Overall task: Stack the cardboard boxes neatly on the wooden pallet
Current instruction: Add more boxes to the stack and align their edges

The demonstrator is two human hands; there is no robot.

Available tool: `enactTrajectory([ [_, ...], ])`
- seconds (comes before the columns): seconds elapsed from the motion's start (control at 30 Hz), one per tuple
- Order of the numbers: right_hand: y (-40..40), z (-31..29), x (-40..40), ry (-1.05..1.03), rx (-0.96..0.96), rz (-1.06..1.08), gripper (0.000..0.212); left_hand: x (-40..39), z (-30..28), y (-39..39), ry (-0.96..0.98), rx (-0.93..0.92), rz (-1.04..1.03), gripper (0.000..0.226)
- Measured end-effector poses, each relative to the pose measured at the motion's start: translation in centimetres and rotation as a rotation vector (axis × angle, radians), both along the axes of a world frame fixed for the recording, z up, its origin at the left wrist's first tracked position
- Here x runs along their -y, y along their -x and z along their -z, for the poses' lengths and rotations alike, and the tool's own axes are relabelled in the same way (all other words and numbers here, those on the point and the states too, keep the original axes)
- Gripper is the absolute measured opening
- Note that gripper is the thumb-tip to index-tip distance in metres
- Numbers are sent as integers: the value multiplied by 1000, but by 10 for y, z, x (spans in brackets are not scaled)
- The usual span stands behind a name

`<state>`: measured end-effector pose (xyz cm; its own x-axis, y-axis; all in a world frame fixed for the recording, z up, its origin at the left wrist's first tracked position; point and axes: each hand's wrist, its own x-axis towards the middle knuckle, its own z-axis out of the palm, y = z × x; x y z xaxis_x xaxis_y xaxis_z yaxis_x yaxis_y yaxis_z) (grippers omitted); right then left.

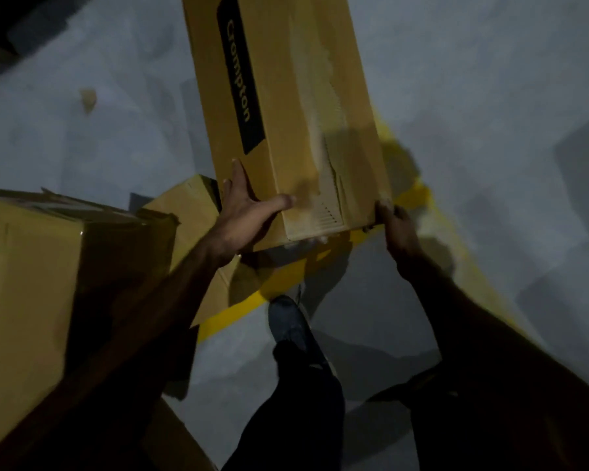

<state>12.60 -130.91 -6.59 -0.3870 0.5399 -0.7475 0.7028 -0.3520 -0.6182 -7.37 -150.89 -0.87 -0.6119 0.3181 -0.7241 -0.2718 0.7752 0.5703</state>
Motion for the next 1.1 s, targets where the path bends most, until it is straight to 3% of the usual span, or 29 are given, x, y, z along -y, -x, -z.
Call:
enactTrajectory([
  [0.13,22,-3,-12,41,-46,243,28,6,6,2,-160,52,-147,143],
  [0.23,31,-30,-12,43,-124,393,37,14,-8,-9,-288,98,-358,127],
  [0.33,31,-75,-17,0,-179,354,42,25,-54,-28,-232,264,-515,122],
  [0.53,24,-217,-29,-161,-147,215,44,28,-170,-74,-222,365,-613,52],
  [0.6,7,-268,-36,-165,-117,214,49,18,-221,-92,-197,384,-626,53],
  [0.7,-31,-367,-45,-191,-59,195,47,2,-303,-128,-160,398,-598,65],
  [0.87,-122,-493,-67,-240,-22,243,51,-37,-429,-188,-241,350,-412,26],
  [0.97,-165,-559,-78,-304,-35,338,33,-65,-478,-210,-254,357,-296,38],
  [1.1,-209,-619,-88,-431,-62,537,36,-109,-520,-226,-329,372,-184,29],
])
